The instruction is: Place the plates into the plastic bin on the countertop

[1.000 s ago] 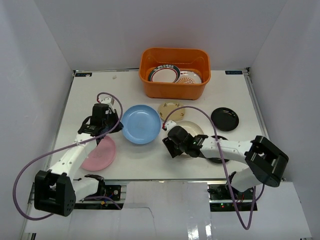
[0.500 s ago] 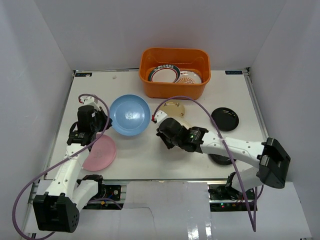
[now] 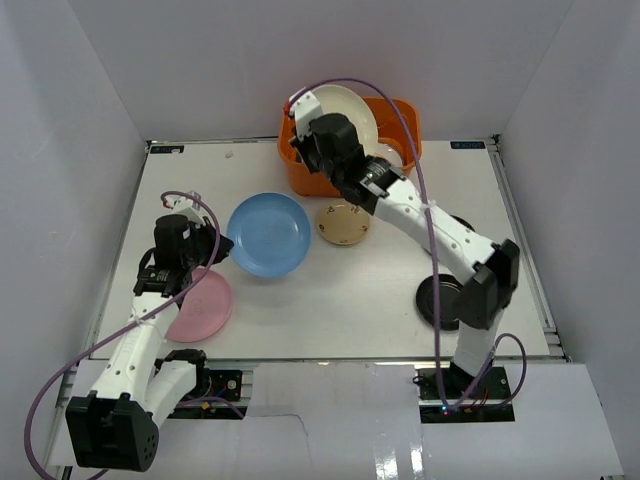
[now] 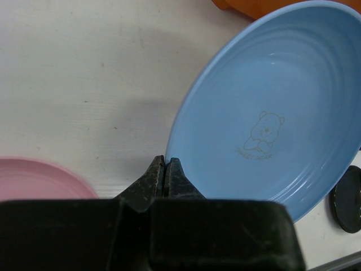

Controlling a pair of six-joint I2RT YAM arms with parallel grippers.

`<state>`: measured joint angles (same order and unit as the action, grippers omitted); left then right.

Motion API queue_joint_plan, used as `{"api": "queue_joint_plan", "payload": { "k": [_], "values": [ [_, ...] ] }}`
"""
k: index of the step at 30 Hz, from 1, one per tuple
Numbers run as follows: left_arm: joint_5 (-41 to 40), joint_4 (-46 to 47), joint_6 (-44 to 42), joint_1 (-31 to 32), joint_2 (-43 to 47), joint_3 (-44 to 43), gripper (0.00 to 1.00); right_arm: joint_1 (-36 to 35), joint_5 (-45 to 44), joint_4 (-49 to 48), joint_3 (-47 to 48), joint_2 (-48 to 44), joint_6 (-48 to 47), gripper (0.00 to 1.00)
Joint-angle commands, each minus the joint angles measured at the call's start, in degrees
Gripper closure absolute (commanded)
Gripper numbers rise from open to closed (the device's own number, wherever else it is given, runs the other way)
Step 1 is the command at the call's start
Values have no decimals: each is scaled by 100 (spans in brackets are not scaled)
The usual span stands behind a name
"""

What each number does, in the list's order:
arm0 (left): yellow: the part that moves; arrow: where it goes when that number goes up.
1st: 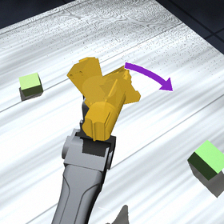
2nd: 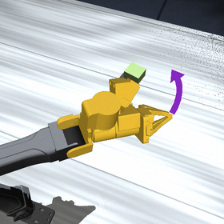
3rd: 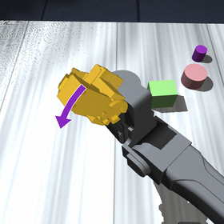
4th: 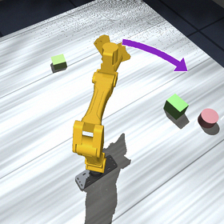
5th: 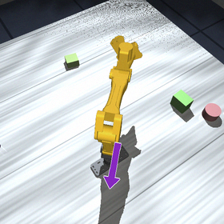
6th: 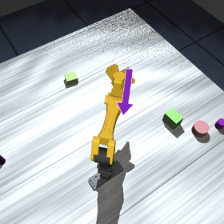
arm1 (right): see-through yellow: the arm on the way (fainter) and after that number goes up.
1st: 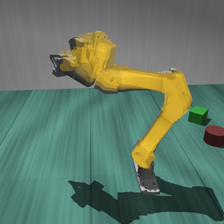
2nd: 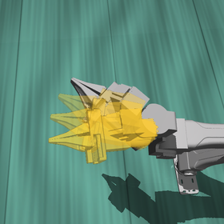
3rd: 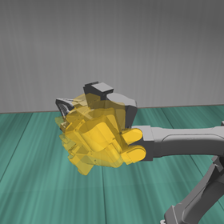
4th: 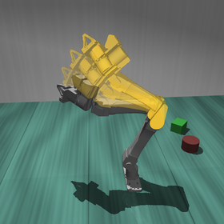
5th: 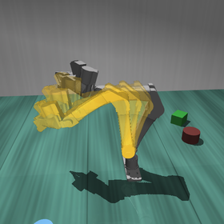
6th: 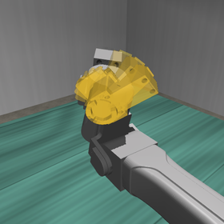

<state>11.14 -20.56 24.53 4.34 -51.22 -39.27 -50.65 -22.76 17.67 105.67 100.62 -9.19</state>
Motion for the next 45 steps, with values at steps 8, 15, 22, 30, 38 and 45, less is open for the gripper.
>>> {"api": "queue_joint_plan", "payload": {
  "k": [8,15,22,30,38,45],
  "values": [
    [468,289,139,-21,-116,33,100,1303,1072,-905,1781,2479,-1032,92],
    [381,421,245,-21,-379,-107,100,1708,1687,-1151,1686,2806,-399,85],
    [503,421,578,14,-1002,-1072,100,1866,1818,-1205,1475,2139,285,31],
    [-84,316,798,664,-2091,-2883,100,2305,1732,-1362,-543,-440,1874,86],
    [-770,403,1132,1341,-3797,-4814,100,2385,2142,-2873,-5087,-3634,3413,92],
    [-1350,228,1220,1781,-5748,-6846,100,2323,3155,-3077,-7182,-5156,3996,92]
  ]
}}
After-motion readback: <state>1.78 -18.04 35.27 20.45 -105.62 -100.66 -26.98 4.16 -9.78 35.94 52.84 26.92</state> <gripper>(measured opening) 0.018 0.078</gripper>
